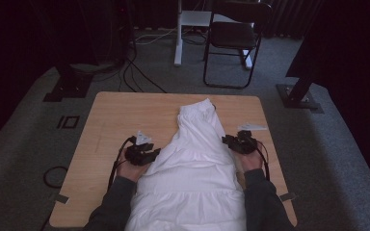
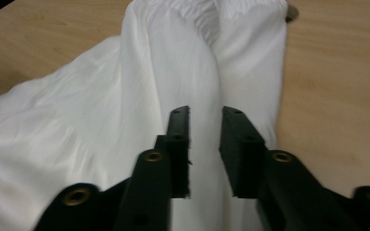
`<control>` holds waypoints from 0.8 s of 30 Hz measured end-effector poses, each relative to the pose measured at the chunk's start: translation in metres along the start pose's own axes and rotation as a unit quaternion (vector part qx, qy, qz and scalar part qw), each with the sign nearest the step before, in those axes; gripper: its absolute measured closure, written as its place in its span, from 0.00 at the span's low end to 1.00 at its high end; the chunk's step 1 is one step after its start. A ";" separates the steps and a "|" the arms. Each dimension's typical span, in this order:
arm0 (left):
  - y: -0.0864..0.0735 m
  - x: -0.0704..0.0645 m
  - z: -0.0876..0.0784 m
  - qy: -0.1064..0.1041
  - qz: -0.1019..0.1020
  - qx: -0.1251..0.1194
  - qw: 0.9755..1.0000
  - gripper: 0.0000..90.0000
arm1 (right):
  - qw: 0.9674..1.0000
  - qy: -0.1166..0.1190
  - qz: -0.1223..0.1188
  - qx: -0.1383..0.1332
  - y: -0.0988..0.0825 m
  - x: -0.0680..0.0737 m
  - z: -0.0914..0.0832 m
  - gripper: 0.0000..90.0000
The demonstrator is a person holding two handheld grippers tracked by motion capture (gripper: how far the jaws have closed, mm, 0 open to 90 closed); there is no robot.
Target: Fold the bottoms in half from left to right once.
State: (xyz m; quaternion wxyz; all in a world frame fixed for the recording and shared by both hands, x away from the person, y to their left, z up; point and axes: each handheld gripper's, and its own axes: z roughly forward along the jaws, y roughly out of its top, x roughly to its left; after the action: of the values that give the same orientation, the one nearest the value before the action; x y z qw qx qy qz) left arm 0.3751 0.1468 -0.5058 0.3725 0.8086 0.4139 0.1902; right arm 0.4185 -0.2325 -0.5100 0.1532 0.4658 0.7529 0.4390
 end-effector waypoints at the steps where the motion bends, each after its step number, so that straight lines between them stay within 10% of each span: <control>1: 0.006 -0.003 0.008 -0.002 0.012 0.005 1.000 0.68 | 1.000 -0.002 0.000 0.001 0.004 -0.001 0.006 0.72; 13: 0.014 -0.015 0.073 -0.013 0.048 0.082 0.995 0.68 | 0.999 0.022 0.006 0.048 0.037 -0.010 0.080 0.56; 19: 0.005 -0.016 0.068 -0.021 0.044 0.066 0.997 0.84 | 0.996 -0.007 0.008 0.093 0.017 -0.013 0.087 0.61; 24: -0.007 -0.022 0.055 -0.019 0.046 0.061 0.997 0.88 | 0.998 -0.004 0.010 0.070 0.000 -0.010 0.074 0.64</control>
State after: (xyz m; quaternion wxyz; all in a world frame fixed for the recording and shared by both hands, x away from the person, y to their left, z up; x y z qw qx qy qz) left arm 0.3924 0.1069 -0.5473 0.3213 0.8514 0.3797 0.1666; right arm 0.4703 -0.2024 -0.5538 0.1187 0.4847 0.7762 0.3853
